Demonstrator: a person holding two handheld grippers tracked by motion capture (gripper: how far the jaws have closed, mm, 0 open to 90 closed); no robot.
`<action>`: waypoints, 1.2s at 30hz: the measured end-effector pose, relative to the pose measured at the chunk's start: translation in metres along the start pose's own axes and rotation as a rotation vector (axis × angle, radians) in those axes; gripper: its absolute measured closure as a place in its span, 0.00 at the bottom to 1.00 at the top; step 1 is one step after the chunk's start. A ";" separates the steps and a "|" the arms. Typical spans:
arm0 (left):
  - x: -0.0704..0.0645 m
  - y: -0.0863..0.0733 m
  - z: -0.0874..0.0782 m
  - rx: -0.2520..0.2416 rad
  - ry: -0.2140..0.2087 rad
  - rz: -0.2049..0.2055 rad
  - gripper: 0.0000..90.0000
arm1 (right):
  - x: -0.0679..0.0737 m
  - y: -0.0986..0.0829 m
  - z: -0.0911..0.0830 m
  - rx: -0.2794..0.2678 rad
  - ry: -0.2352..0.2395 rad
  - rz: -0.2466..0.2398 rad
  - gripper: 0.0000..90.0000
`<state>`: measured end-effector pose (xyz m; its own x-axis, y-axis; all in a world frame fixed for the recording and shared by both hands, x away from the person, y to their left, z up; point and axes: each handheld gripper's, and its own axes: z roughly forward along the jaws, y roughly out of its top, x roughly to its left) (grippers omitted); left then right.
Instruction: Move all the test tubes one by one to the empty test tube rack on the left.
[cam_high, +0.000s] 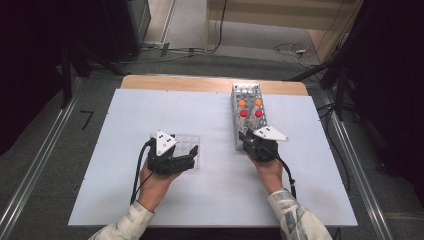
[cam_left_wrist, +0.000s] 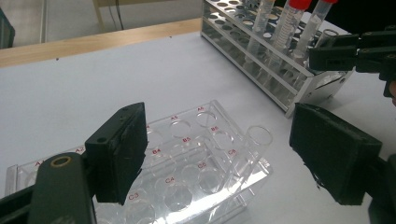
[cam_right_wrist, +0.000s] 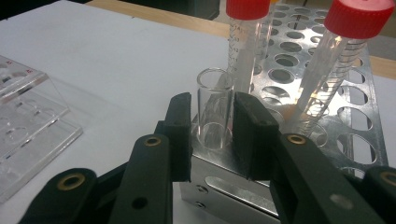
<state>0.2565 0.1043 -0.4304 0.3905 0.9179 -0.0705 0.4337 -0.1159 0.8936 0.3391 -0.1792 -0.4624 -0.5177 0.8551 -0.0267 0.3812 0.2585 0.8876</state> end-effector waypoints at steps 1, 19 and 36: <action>0.000 0.000 0.000 0.001 -0.001 0.000 0.22 | 0.000 0.000 0.000 -0.001 -0.001 0.003 0.74; 0.000 0.000 -0.001 -0.006 -0.002 -0.004 0.22 | -0.001 0.003 -0.002 -0.017 -0.001 0.007 0.81; 0.000 0.002 -0.003 -0.016 -0.012 -0.011 0.22 | 0.000 0.038 -0.045 -0.126 0.015 0.031 0.81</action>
<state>0.2549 0.1051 -0.4271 0.3954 0.9146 -0.0851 0.4246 -0.0998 0.8999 0.3195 -0.1898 -0.4079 -0.5188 0.8549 0.0076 0.2986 0.1729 0.9386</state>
